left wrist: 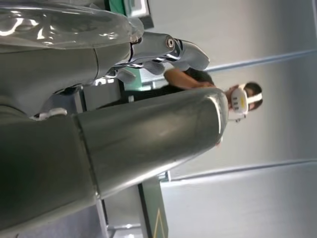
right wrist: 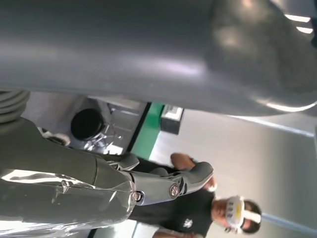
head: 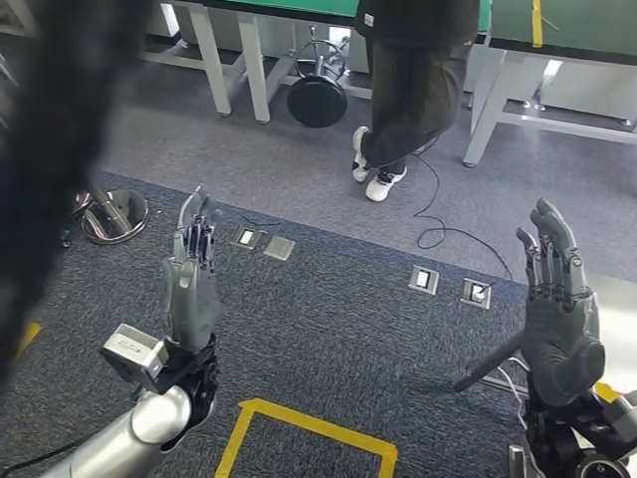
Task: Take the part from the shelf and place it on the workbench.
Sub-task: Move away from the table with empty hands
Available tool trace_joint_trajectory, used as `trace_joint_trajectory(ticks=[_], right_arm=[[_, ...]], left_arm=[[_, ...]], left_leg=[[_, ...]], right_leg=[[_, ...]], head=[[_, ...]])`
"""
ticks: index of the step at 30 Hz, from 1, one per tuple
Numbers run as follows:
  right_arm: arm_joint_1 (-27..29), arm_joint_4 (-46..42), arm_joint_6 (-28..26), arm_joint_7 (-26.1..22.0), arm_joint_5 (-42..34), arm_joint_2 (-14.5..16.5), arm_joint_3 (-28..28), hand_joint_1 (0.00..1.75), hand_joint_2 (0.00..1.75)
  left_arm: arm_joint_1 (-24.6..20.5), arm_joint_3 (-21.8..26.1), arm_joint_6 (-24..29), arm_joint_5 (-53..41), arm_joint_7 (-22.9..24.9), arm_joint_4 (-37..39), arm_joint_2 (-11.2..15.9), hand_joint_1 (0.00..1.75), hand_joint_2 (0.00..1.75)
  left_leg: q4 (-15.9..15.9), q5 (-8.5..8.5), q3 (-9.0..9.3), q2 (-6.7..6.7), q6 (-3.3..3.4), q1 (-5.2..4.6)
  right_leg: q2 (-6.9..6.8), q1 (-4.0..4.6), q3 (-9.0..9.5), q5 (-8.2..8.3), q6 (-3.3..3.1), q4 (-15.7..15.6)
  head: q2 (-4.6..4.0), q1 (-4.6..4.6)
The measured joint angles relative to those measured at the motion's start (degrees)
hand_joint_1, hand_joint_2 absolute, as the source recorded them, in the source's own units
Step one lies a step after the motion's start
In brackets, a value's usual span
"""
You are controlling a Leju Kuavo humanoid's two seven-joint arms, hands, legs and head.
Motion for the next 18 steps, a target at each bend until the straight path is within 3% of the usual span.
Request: trace_joint_trajectory(ticks=[2, 3, 4, 5, 6, 7, 9, 11, 13, 14, 15, 17, 18], right_arm=[[0.00, -0.18, -0.07, -0.01, 0.07, -0.26, -0.18, 0.00, 0.00], [0.06, -0.22, -0.15, 0.01, 0.07, -0.41, -0.23, 0.00, 0.00], [0.13, -0.23, -0.27, 0.01, 0.08, -0.54, -0.26, 0.00, 0.00], [0.18, -0.24, -0.44, 0.02, 0.11, -0.68, -0.30, 0.00, 0.00], [0.21, -0.29, -0.66, 0.01, 0.14, -0.78, -0.34, 0.00, 0.00], [0.20, -0.38, -0.83, 0.00, 0.19, -0.85, -0.40, 0.00, 0.00], [0.23, -0.68, -1.03, -0.01, 0.27, -0.98, -0.61, 0.00, 0.00], [0.33, -0.95, -1.08, -0.01, 0.33, -1.14, -0.84, 0.00, 0.00], [0.40, -1.04, -1.03, 0.00, 0.34, -1.21, -0.97, 0.00, 0.00], [0.39, -1.04, -0.99, 0.01, 0.34, -1.21, -1.06, 0.00, 0.00], [0.40, -1.05, -0.94, 0.01, 0.34, -1.21, -1.16, 0.00, 0.00], [0.49, -1.09, -0.84, 0.01, 0.35, -1.21, -1.44, 0.00, 0.00], [0.59, -1.10, -0.76, -0.01, 0.36, -1.21, -1.55, 0.00, 0.00]], left_arm=[[-0.04, 0.00, -0.01, 0.00, -0.02, -0.10, 0.00, 0.00, 0.00], [-0.03, 0.00, -0.02, 0.01, -0.02, -0.10, -0.01, 0.00, 0.00], [0.00, 0.00, -0.04, 0.03, -0.02, -0.11, -0.01, 0.00, 0.00], [0.02, 0.00, -0.06, 0.07, -0.02, -0.11, 0.00, 0.00, 0.00], [0.03, 0.00, -0.08, 0.11, -0.03, -0.11, 0.00, 0.00, 0.00], [0.03, 0.00, -0.09, 0.15, -0.07, -0.11, 0.00, 0.00, 0.00], [0.02, 0.00, -0.11, 0.20, -0.16, -0.11, -0.01, 0.00, 0.00], [0.06, 0.00, -0.11, 0.22, -0.27, -0.11, -0.02, 0.00, 0.00], [0.20, -0.01, -0.11, 0.24, -0.32, -0.14, 0.04, 0.00, 0.00], [0.28, -0.02, -0.10, 0.23, -0.32, -0.18, 0.08, 0.00, 0.00], [0.30, -0.02, -0.10, 0.21, -0.32, -0.22, 0.11, 0.00, 0.00], [0.33, -0.03, -0.09, 0.18, -0.31, -0.26, 0.11, 0.00, 0.00], [0.34, -0.04, -0.09, 0.18, -0.30, -0.26, 0.10, 0.00, 0.00]], left_leg=[[-0.03, -0.10, 0.21, -1.27, 0.42, 0.06], [-0.03, -0.15, 0.27, -2.01, 0.54, 0.01], [-0.02, -0.20, 0.36, -2.83, 0.61, -0.05], [-0.01, -0.25, 0.52, -3.70, 0.64, -0.11], [0.00, -0.30, 0.73, -4.59, 0.66, -0.15], [0.01, -0.38, 0.97, -5.47, 0.63, -0.16], [0.12, -0.51, 1.17, -7.08, 0.39, -0.21], [0.19, -0.43, 0.77, -8.56, -0.15, -0.06], [0.13, -0.24, 0.35, -9.72, -0.82, 0.13], [0.57, -0.56, 0.07, -8.90, -1.11, -0.03], [2.12, -1.55, -0.71, -7.24, -1.36, -0.20], [8.86, -5.12, -4.07, -3.06, -1.80, -0.33], [13.20, -6.94, -6.30, -2.03, -2.02, -0.16]], right_leg=[[3.28, -0.08, -3.76, -3.87, 0.13, 8.18], [4.20, -0.03, -6.10, -5.45, 0.12, 12.72], [4.63, 0.04, -7.89, -6.03, 0.05, 15.76], [4.85, 0.10, -8.64, -5.34, -0.11, 16.45], [5.09, 0.14, -8.22, -3.49, -0.35, 14.62], [5.79, 0.16, -6.87, -0.85, -0.64, 10.80], [8.84, 0.00, -3.73, 3.26, -1.15, 2.39], [10.59, -0.02, -1.98, 4.10, -1.38, -1.38], [9.39, -0.10, -1.31, 4.05, -1.66, -1.96], [8.66, -0.27, -1.11, 4.19, -1.91, -2.27], [7.80, -0.43, -0.94, 4.34, -2.15, -2.59], [6.07, -0.39, -0.79, 4.44, -2.50, -2.89], [5.15, -0.30, -0.80, 4.39, -2.58, -2.88]], head=[[0.00, 0.39], [0.00, 0.52], [0.00, 0.57], [0.00, 0.58], [0.00, 0.59], [0.00, 0.61], [0.00, 0.66], [0.00, 0.70], [0.00, 0.67], [0.00, 0.57], [0.00, 0.33], [0.00, -0.14], [0.00, -0.31]])
